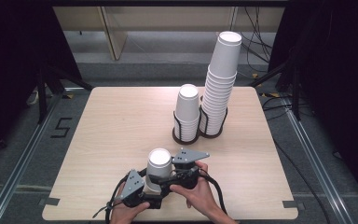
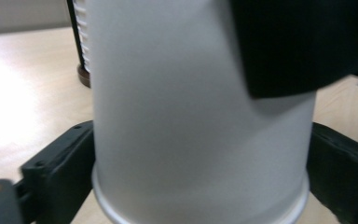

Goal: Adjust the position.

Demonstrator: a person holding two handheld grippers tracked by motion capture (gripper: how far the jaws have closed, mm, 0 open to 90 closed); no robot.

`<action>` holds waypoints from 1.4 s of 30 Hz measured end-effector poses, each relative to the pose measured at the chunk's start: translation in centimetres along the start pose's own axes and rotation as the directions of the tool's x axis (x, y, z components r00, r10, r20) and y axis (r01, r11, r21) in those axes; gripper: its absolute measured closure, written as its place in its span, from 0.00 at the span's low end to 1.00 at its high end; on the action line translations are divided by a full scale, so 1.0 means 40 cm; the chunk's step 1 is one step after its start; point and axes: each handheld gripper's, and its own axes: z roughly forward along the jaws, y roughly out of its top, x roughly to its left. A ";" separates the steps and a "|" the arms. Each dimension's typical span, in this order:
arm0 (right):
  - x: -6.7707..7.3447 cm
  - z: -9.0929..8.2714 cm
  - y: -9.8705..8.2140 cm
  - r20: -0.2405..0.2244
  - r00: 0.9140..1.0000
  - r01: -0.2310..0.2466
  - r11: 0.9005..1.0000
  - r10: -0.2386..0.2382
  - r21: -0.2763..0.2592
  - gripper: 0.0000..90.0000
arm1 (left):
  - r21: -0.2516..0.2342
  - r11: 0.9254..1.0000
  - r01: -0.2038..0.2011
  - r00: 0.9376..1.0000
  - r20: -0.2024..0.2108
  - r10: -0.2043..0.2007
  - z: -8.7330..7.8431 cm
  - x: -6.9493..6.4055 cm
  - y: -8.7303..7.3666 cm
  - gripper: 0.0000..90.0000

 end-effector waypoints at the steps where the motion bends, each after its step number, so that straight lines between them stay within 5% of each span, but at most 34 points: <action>1: 0.000 0.000 0.000 0.000 1.000 0.000 1.000 0.000 0.000 0.17 | 0.000 1.000 0.000 1.000 0.000 0.000 0.000 0.000 0.000 0.09; 2: -0.007 -0.001 0.002 -0.012 1.000 0.007 1.000 -0.007 0.008 0.16 | 0.004 0.999 -0.040 0.999 -0.004 0.040 -0.001 -0.002 0.001 0.10; 6: -0.011 -0.017 0.010 -0.027 1.000 -0.006 1.000 0.006 0.009 0.15 | 0.001 0.996 -0.094 0.996 0.003 0.094 -0.004 -0.005 0.009 0.12; 16: -0.018 -0.069 0.050 -0.029 0.999 0.041 0.999 -0.041 -0.007 0.20 | 0.039 0.982 -0.185 0.983 0.027 0.184 -0.007 -0.011 0.007 0.14; 21: -0.021 -0.078 0.051 -0.058 0.998 0.035 0.999 -0.035 -0.002 0.26 | 0.047 0.983 -0.179 0.983 0.047 0.177 -0.003 -0.012 0.003 0.10; 24: -0.015 -0.083 0.053 -0.057 0.998 0.001 1.000 -0.001 -0.011 0.28 | 0.003 0.989 -0.147 0.988 0.056 0.147 -0.003 -0.014 0.002 0.06; 31: -0.008 -0.088 0.057 -0.084 0.996 -0.042 0.998 0.038 -0.053 0.28 | -0.082 0.986 -0.146 0.987 0.051 0.151 -0.006 -0.017 0.007 0.03; 36: -0.007 -0.084 0.055 -0.076 0.997 -0.037 0.998 0.033 -0.048 0.28 | -0.061 0.989 -0.136 0.988 0.062 0.139 -0.007 -0.016 0.009 0.06; 42: -0.020 -0.090 0.061 -0.100 0.995 -0.014 1.000 0.014 0.005 0.25 | -0.021 0.981 -0.194 0.979 0.063 0.195 -0.011 -0.016 0.014 0.13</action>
